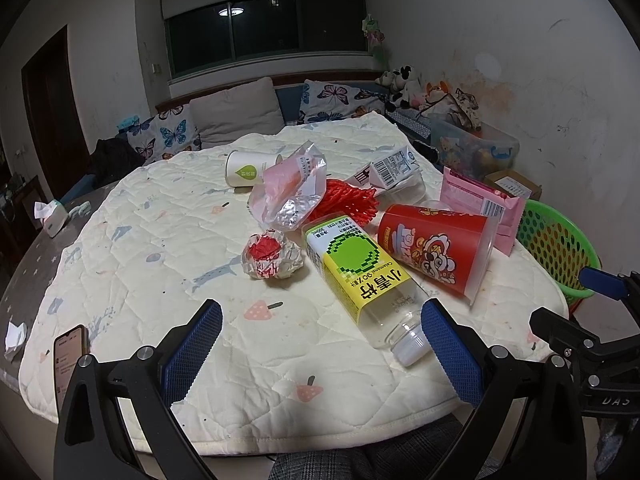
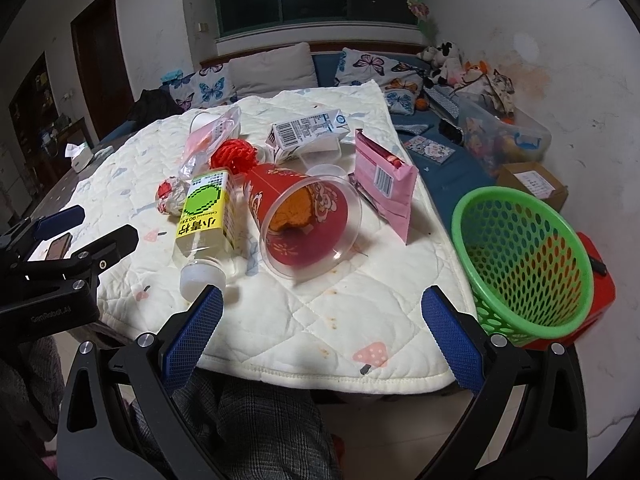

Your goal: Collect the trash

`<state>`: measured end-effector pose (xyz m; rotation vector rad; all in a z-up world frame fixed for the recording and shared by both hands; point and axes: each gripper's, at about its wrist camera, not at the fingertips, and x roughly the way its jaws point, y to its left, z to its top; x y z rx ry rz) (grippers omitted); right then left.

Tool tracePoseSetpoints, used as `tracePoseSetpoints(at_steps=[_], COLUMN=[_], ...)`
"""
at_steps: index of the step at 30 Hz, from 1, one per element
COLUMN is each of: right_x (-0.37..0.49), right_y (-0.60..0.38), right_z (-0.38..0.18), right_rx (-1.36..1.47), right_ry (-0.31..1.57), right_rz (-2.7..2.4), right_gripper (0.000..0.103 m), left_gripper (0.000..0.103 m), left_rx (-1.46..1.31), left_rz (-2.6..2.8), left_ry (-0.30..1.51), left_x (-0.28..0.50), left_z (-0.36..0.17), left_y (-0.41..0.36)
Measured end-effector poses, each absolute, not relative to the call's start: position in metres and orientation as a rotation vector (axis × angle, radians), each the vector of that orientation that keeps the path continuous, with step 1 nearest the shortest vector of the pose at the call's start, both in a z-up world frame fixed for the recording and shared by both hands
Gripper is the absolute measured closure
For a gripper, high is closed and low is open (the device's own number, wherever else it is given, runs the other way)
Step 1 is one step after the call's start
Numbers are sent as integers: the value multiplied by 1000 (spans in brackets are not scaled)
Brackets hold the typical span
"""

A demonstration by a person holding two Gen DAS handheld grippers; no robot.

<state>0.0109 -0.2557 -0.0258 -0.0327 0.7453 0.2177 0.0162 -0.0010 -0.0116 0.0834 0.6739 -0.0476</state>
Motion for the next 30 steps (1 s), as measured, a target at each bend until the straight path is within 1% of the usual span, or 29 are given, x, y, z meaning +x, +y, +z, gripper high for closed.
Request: tracePoseSetpoints(at_steps=[15,23,30], right_x=[27,45,70], right_y=[-255,-266,-277], right_z=[-26,-15,-6], right_rx=[-50,-58,-80], right_ry=[756,738,730], right_rz=[236,230,216], right_gripper=[5,6,12], left_gripper=[6,6,6], left_rx=[69,59,37], left_rz=[-29,-23,-14], left_ry=[704,728,759], left_x=[26,36,48], left_z=[-15,-18,-23], left_y=[8,12,16])
